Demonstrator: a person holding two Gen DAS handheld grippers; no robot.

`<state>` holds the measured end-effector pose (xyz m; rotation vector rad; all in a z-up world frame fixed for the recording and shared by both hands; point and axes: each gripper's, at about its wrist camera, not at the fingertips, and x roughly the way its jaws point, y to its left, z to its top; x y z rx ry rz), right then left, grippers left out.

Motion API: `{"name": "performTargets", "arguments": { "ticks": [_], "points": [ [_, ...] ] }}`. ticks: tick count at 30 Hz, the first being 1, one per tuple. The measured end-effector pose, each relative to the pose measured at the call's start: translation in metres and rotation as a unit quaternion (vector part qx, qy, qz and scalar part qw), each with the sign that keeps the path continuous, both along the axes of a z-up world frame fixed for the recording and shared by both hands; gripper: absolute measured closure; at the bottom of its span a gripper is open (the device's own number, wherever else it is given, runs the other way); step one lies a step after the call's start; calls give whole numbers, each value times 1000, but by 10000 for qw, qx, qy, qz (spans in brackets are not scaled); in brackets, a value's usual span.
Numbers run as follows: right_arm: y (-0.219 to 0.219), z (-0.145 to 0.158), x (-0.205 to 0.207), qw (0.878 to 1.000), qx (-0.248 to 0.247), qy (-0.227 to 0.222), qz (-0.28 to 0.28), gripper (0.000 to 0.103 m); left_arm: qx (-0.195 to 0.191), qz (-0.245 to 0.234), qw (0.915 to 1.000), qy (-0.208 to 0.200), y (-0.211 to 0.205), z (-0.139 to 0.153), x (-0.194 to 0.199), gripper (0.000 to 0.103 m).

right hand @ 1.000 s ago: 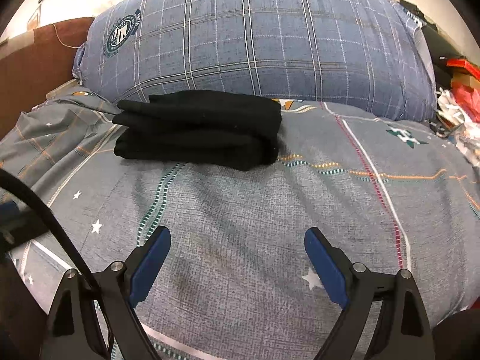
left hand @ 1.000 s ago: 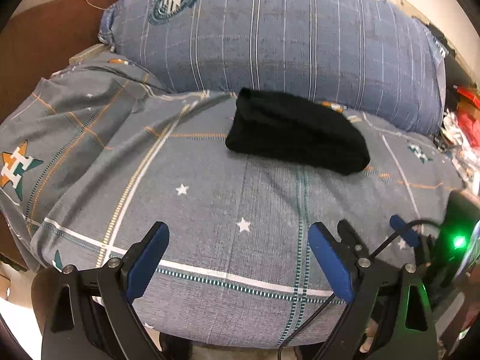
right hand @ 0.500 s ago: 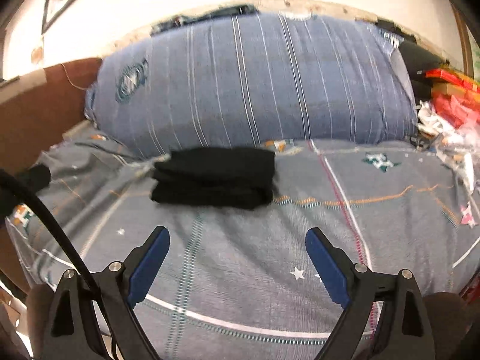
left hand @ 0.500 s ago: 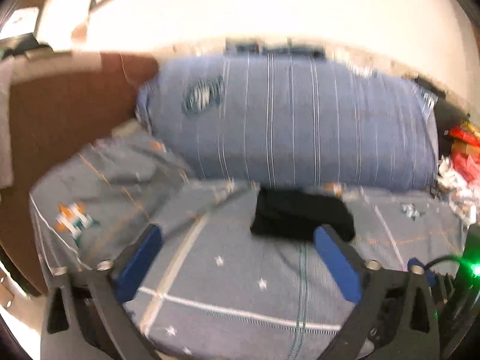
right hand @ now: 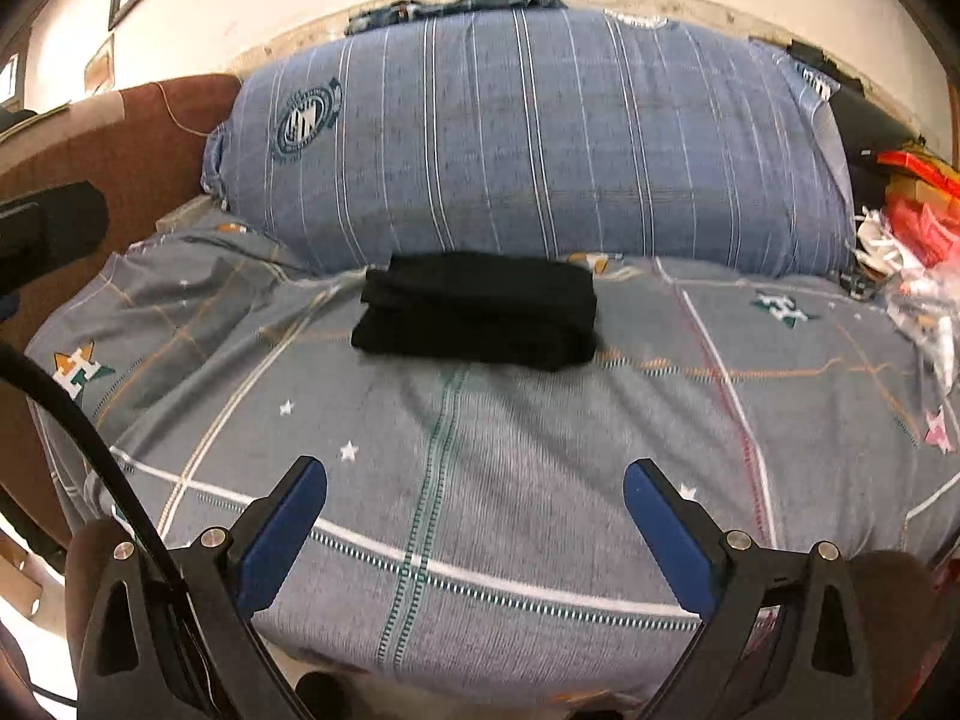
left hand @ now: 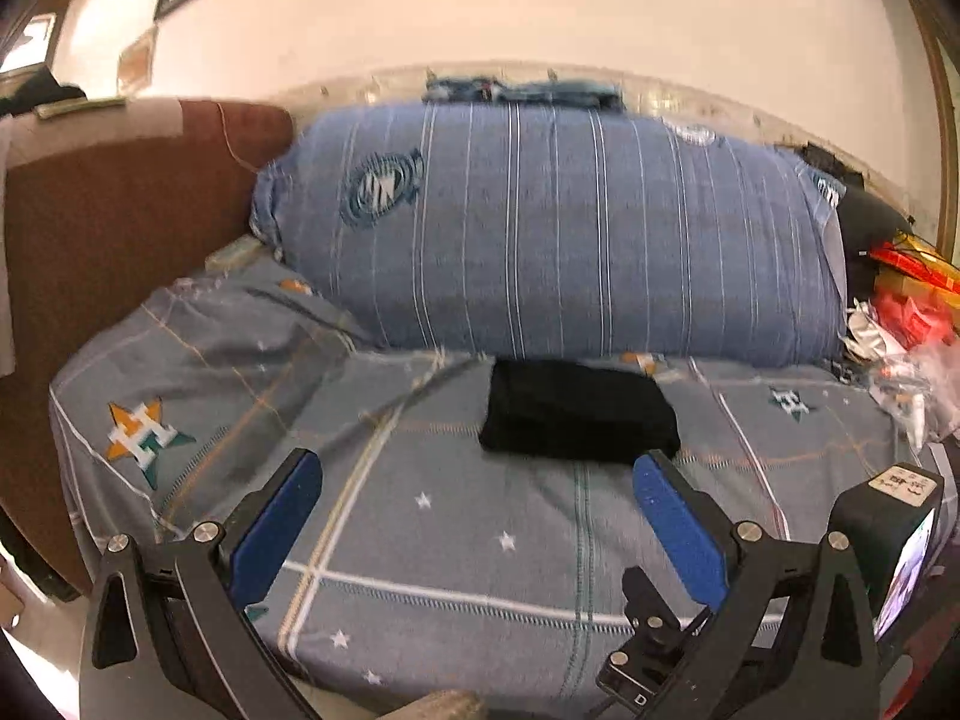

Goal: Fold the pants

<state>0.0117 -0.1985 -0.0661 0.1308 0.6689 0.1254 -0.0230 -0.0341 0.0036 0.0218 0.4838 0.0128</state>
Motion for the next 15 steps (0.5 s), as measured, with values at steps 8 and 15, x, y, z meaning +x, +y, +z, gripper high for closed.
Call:
{"name": "performTargets", "arguments": {
  "ticks": [8,15],
  "points": [
    [-7,-7,-1,9999,60,90,-93,1,-66,-119,9996,254,-8,-9,2,0],
    [-11,-12,-2,9996,113,219,-146,1,-173,-139,9993,294,-9,-8,-1,0]
  ]
}}
